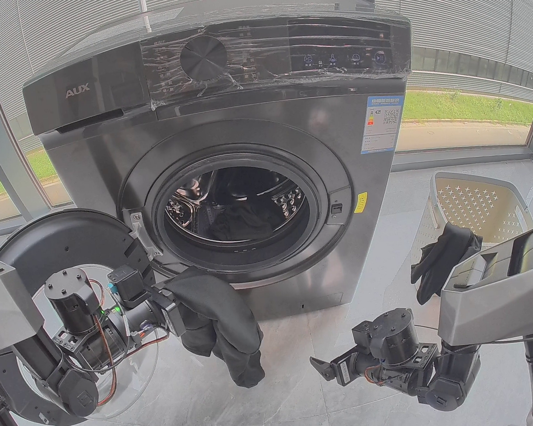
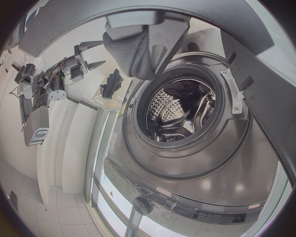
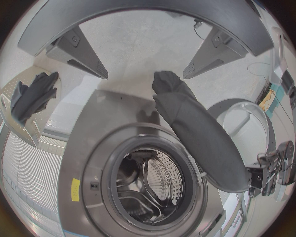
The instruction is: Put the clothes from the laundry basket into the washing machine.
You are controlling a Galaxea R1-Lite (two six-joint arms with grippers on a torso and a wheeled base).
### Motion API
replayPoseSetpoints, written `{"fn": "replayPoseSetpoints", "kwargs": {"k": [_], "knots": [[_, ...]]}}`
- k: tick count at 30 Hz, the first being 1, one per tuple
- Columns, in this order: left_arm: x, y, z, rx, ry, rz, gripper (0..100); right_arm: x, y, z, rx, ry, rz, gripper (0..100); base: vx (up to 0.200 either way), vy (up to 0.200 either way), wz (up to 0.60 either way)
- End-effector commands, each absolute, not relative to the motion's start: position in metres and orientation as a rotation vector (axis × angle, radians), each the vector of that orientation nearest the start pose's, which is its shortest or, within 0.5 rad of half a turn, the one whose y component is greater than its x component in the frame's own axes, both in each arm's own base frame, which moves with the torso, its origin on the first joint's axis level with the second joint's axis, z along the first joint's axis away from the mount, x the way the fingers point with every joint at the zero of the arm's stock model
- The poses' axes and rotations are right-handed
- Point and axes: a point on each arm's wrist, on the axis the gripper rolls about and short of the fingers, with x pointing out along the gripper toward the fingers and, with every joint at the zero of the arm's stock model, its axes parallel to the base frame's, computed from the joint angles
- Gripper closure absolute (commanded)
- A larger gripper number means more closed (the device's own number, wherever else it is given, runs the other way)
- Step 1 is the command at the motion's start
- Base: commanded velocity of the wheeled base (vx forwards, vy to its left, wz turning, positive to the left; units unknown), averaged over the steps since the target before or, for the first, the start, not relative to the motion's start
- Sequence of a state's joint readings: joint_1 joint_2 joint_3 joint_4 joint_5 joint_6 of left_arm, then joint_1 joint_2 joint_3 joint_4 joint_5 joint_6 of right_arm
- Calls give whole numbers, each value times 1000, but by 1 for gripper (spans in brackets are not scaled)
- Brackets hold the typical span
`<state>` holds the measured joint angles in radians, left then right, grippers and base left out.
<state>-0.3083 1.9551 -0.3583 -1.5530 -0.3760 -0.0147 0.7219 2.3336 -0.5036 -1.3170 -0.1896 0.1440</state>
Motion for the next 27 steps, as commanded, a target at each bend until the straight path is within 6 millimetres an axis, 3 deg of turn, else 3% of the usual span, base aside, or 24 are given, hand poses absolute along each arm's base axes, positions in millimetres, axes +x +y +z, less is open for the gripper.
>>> {"fn": "replayPoseSetpoints", "kwargs": {"k": [1, 8, 14, 21, 27], "knots": [[268, -97, 95, -15, 58, -690, 100, 261, 231, -11, -44, 408, 516, 0, 0, 0, 0], [267, -100, 93, -13, 64, -687, 100, 275, 269, 18, 48, 225, 652, 0, 0, 0, 0], [266, -104, 94, -12, 59, -696, 100, 286, 292, 16, 71, 144, 704, 0, 0, 0, 0], [267, -104, 94, -12, 57, -693, 100, 282, 302, 13, 79, 121, 781, 0, 0, 0, 0], [275, -106, 93, -11, 48, -656, 100, 276, 298, 7, 70, 148, 822, 0, 0, 0, 0]]}}
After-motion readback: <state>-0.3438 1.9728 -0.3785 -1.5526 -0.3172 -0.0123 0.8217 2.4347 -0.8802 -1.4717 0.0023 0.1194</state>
